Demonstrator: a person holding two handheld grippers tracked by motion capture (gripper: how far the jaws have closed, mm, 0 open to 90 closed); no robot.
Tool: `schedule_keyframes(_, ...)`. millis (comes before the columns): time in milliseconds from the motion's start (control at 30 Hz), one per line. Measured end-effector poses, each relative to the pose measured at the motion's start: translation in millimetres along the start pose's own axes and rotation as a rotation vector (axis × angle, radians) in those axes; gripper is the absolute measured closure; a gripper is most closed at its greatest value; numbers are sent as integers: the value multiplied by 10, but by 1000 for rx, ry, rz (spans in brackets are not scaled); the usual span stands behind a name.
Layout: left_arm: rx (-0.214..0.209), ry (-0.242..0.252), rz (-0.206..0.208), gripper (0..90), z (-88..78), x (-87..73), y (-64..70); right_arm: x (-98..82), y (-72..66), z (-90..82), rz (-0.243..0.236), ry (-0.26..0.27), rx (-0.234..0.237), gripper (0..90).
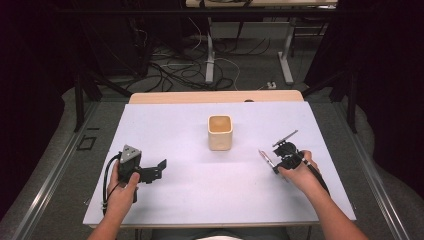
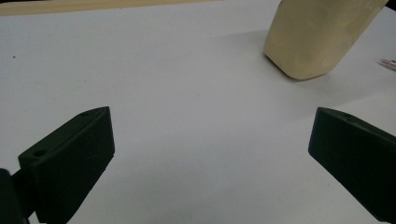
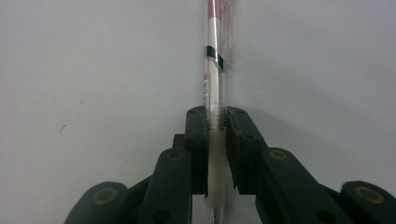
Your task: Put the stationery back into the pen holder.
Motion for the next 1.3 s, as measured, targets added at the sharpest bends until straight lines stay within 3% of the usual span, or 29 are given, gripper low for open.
schedule_keyframes(67, 1, 0, -1, 3, 2, 0, -1, 5, -15, -24, 3, 20, 16, 798)
schedule_keyframes(200, 2, -2, 2, 3, 1, 0, 0, 20, -38, -81, -5, 41, -2, 799)
schedule_keyframes(433, -14, -9, 3, 6, -3, 6, 32, 34, -92, -160, -54, 70, 8, 799)
schedule_keyframes(467, -18, -11, 3, 7, -3, 5, 37, 44, -109, -181, -61, 56, 7, 799)
schedule_keyframes(533, -21, -9, 7, 8, 1, 4, 51, 51, -140, -167, -72, 110, 12, 799)
schedule_keyframes(600, -22, -4, 4, 8, 7, 0, 74, 81, -170, -255, -95, 22, 12, 799)
schedule_keyframes(633, -23, -9, 11, 8, 4, 3, 80, 78, -205, -167, -81, 178, 17, 799)
schedule_keyframes(667, -25, -9, 13, 8, 5, 3, 87, 97, -219, -248, -111, 76, 10, 798)
schedule_keyframes(733, -30, -8, 8, 8, 11, 1, 103, 118, -277, -271, -121, 77, 12, 799)
schedule_keyframes(800, -31, -15, 11, 8, 17, 0, 118, 149, -313, -284, -167, 74, 12, 799)
schedule_keyframes(833, -37, -17, 11, 8, 23, -2, 131, 161, -348, -249, -166, 132, 23, 799)
schedule_keyframes(867, -38, -19, 12, 8, 29, -7, 143, 178, -373, -259, -179, 109, 11, 799)
schedule_keyframes(900, -39, -26, 23, 7, 30, -6, 150, 201, -394, -293, -197, 60, 34, 799)
schedule_keyframes(933, -42, -29, 18, 7, 31, -10, 162, 218, -427, -271, -205, 84, 35, 799)
schedule_keyframes(967, -43, -32, 24, 7, 29, -7, 166, 240, -445, -283, -225, 58, 40, 799)
schedule_keyframes(1000, -49, -34, 14, 7, 27, -9, 180, 252, -472, -239, -231, 107, 36, 798)
schedule_keyframes(1033, -48, -33, 23, 7, 18, -4, 185, 279, -490, -267, -249, 60, 39, 798)
schedule_keyframes(1067, -50, -32, 29, 7, 6, -1, 191, 292, -525, -221, -238, 120, 34, 798)
schedule_keyframes(1100, -56, -24, 22, 7, 3, -3, 206, 325, -533, -263, -263, 57, 64, 798)
schedule_keyframes(1133, -55, -27, 38, 7, -6, 4, 209, 351, -555, -277, -284, 32, 41, 798)
schedule_keyframes(1300, -83, -27, 79, 5, -21, -6, 250, 467, -669, -296, -331, 27, 69, 798)
Point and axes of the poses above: each handheld gripper's, and its own axes: z roughly forward along the jaws, x roughly out of its top, y roughly to its right, the point moved 1 cm from there along z, roughly forward along the jaws, and after that the axes turned 14 degrees about -z, right-handed, at the moved point
